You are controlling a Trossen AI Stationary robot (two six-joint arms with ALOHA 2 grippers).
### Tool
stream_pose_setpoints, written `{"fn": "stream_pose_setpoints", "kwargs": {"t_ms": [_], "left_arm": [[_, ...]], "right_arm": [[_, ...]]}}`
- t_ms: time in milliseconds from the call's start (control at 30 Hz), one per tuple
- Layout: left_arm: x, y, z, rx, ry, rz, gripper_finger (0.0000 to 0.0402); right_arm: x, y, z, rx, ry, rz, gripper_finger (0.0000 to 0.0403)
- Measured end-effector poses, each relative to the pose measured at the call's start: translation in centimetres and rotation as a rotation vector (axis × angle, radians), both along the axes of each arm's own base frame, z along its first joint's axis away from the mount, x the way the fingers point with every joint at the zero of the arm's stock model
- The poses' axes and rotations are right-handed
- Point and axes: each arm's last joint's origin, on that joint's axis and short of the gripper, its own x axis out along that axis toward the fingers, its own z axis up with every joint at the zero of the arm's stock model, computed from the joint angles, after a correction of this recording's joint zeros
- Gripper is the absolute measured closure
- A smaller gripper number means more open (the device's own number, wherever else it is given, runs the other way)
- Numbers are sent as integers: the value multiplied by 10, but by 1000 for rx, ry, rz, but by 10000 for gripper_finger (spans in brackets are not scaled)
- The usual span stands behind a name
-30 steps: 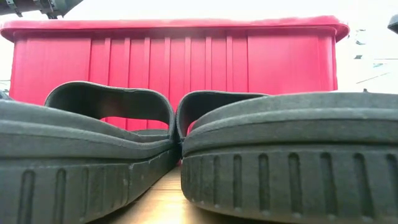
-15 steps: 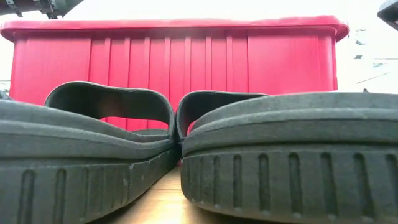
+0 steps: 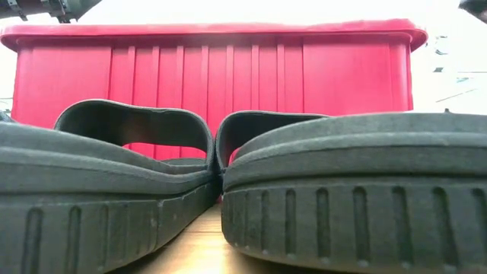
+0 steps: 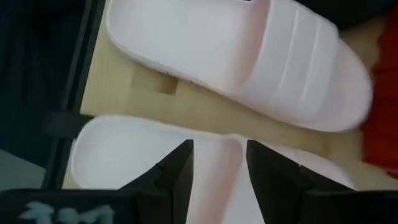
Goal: Pick and place slides into bin
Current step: Put the pink slipper into the red bin
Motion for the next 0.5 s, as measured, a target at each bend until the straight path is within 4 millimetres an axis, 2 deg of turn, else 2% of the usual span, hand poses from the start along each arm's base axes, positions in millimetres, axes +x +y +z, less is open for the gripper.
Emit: {"fn": "stream_pose_setpoints", "kwargs": {"t_ms": [133, 200, 367, 500], "left_arm": [[0, 0, 0, 0, 0, 1, 213], [0, 0, 0, -4, 1, 8, 213], [0, 0, 0, -8, 1, 14, 213], [0, 0, 0, -8, 4, 13, 213]], "right_arm": [[-1, 9, 27, -53, -51, -17, 264], [-1, 15, 33, -112, -42, -22, 264], [6, 33, 14, -305, 98, -41, 264], [10, 39, -1, -411, 149, -90, 264]]}}
